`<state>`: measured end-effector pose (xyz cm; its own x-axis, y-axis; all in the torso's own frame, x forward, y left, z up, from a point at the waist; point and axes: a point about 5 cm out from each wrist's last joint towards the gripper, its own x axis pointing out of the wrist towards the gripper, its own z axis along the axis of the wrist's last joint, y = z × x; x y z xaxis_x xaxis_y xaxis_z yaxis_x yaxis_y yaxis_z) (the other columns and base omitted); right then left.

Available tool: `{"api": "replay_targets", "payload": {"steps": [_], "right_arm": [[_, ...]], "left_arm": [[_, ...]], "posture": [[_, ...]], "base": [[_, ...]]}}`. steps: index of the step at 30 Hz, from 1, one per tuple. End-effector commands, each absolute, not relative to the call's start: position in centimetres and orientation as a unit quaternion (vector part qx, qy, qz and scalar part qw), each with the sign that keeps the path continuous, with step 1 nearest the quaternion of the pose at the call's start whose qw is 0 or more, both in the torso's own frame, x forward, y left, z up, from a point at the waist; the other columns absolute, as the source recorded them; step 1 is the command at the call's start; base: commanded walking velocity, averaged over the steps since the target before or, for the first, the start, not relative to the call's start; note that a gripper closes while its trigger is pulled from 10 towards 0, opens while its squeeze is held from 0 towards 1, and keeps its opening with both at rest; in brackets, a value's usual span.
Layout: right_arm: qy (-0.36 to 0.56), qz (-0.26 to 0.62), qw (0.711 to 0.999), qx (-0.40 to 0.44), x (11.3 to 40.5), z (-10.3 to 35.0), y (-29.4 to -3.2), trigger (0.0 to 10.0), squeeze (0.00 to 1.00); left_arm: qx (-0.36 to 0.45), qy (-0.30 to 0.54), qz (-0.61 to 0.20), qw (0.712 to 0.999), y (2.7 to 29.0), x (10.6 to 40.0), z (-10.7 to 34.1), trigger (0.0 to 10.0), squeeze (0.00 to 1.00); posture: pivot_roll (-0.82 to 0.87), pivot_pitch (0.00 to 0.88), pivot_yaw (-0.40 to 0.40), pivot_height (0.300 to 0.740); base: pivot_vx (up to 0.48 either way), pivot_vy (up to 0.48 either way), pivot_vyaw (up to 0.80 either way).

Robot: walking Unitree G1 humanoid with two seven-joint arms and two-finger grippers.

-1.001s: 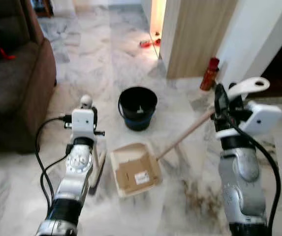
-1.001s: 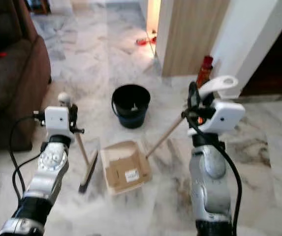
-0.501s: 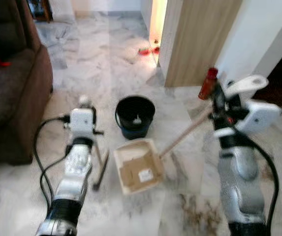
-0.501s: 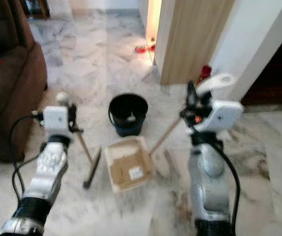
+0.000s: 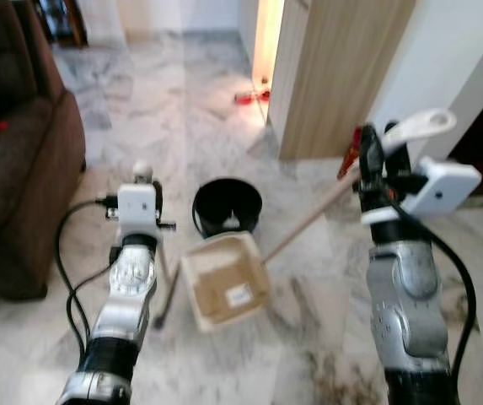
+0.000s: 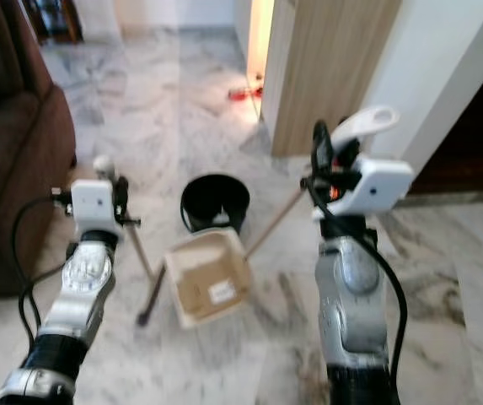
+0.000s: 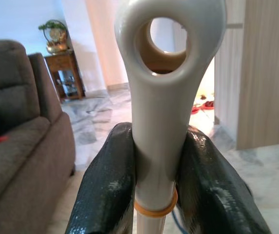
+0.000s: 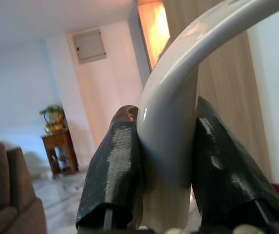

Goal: Sweep floor

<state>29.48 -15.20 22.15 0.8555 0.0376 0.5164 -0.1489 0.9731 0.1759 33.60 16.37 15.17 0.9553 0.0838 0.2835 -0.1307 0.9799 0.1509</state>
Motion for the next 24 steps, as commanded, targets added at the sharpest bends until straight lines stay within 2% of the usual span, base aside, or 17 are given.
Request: {"api": "replay_targets", "payload": {"steps": [1,24], "right_arm": [[-0.304,0.042,0.946,0.106,28.9,23.66,-15.7,10.0,0.0],[-0.296,0.048,0.948,0.102,28.87,23.47,-15.48,10.0,0.0]], "left_arm": [[0.08,-0.162,0.05,0.982,15.85,33.63,16.05,10.0,0.0],[0.081,-0.163,0.06,0.981,16.36,33.48,16.03,10.0,0.0]], "posture": [[0.12,0.067,-0.003,0.74],[0.12,0.081,-0.01,0.74]], "base": [[0.307,0.0,0.0],[0.309,0.0,0.0]]}}
